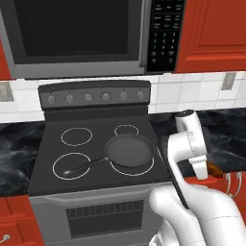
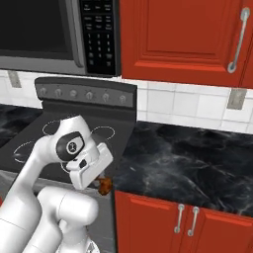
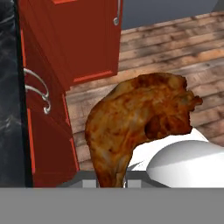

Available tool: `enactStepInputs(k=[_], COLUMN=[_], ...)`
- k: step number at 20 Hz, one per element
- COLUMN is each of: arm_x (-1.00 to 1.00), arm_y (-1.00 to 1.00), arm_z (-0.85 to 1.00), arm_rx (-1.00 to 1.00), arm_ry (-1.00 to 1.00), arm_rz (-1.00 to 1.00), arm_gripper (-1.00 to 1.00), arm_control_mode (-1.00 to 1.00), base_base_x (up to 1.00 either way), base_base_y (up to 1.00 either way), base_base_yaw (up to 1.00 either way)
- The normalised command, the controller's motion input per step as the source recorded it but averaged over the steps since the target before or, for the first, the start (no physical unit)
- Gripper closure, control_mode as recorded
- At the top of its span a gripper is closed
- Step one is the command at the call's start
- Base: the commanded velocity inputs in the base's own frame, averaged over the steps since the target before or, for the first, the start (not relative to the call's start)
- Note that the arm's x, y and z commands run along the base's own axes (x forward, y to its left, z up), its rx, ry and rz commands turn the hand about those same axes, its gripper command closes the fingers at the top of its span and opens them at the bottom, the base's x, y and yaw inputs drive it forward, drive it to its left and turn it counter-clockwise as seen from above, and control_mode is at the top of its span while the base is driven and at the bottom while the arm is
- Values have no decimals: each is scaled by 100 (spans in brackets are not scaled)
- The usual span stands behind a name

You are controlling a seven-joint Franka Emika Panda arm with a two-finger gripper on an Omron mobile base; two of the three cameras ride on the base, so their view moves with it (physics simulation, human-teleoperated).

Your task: Take the chicken drumsticks from the pan and place one on each plate on the dining counter.

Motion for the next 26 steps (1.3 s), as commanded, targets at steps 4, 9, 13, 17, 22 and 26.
enactStepInputs(k=[4, 9, 13, 17, 22, 26], arm_x=[0, 0, 0, 0, 0, 0], arm_y=[0, 0, 0, 0, 0, 0], arm_z=[0, 0, 0, 0, 0, 0], arm_rx=[0, 0, 0, 0, 0, 0], arm_ry=[0, 0, 0, 0, 0, 0], arm_rz=[0, 0, 0, 0, 0, 0], arm_gripper=[100, 100, 100, 100, 100, 100], arm_control_mode=[100, 100, 100, 100, 100, 100], base_base_x=[-73, -95, -100, -100, -100, -100], base_base_y=[0, 0, 0, 0, 0, 0], base_base_yaw=[-32, -26, -13, -9, -7, -4])
